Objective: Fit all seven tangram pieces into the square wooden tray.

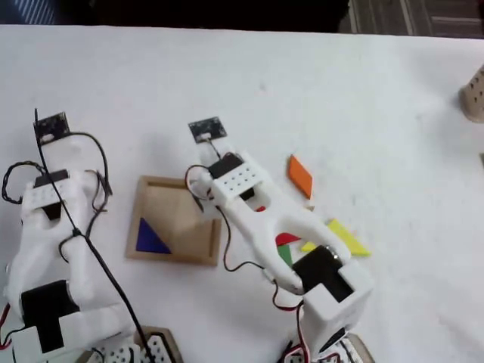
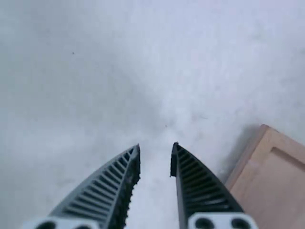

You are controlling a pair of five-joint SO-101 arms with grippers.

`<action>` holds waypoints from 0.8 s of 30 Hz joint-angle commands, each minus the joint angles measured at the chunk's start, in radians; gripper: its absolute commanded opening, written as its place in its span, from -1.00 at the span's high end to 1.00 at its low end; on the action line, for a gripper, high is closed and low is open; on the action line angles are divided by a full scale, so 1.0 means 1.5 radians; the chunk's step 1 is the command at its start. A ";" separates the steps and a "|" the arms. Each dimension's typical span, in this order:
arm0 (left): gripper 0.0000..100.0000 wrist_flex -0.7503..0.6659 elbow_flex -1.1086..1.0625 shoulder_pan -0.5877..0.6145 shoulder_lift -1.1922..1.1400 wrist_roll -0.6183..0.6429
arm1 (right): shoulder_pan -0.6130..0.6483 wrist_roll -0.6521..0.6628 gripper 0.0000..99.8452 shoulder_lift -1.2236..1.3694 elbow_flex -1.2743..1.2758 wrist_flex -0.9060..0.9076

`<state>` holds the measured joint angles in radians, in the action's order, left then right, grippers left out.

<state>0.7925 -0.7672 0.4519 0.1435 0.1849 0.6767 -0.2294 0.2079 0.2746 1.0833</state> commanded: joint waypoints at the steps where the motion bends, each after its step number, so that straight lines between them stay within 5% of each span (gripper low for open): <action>1: 0.74 -0.019 0.033 -0.008 0.001 0.003 | 0.016 -0.005 0.62 -0.047 -0.007 -0.016; 14: 0.74 -0.019 0.030 -0.022 0.001 0.003 | 0.015 -0.005 0.63 0.030 0.026 -0.105; 21: 0.74 -0.019 0.030 -0.022 0.001 0.002 | 0.018 0.000 0.98 0.035 0.020 -0.097; 24: 0.74 -0.019 0.030 -0.022 0.001 0.002 | 0.014 0.001 0.96 0.030 0.020 -0.093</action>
<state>0.7925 -0.7672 0.4381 0.1435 0.1849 0.6981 -0.2309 0.2585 0.3330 0.9375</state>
